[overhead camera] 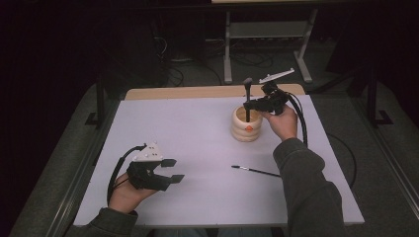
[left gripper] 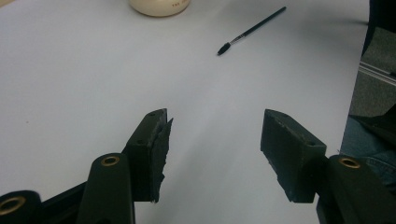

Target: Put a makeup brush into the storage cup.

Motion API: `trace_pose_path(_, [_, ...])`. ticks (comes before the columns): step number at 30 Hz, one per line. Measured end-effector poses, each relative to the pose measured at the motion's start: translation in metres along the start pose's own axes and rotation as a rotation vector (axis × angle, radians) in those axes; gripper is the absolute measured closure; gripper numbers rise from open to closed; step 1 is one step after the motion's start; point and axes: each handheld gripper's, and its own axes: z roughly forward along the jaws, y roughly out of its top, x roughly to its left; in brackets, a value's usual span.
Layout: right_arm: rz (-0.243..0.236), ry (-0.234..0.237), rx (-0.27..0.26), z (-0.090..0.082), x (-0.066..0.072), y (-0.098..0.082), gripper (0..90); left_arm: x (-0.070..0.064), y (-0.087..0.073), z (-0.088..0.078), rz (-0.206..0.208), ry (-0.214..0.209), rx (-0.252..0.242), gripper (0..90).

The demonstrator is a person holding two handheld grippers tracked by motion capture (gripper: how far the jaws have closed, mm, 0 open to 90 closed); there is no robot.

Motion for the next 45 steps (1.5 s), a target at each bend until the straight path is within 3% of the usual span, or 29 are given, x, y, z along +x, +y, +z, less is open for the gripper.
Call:
trace_pose_path(22, [0.025,-0.007,0.031,0.008,0.0,-0.009,77.6,0.001,0.0,0.0,0.0,0.0,-0.001,41.4])
trace_pose_path(23, [0.032,-0.021,0.035,0.009,0.0,-0.009,68.0,0.001,0.0,0.0,0.001,0.0,0.0,41.4])
trace_pose_path(27, [0.049,-0.056,0.036,0.008,-0.002,-0.01,61.7,0.001,0.0,0.0,0.0,0.0,0.0,41.4])
trace_pose_path(31, [0.059,-0.056,0.03,0.005,-0.003,-0.011,60.2,0.001,0.0,0.0,0.001,-0.001,-0.001,41.3])
trace_pose_path(45, [0.03,-0.038,0.009,-0.011,0.003,-0.011,51.5,0.005,-0.002,-0.001,-0.028,-0.012,-0.02,38.4])
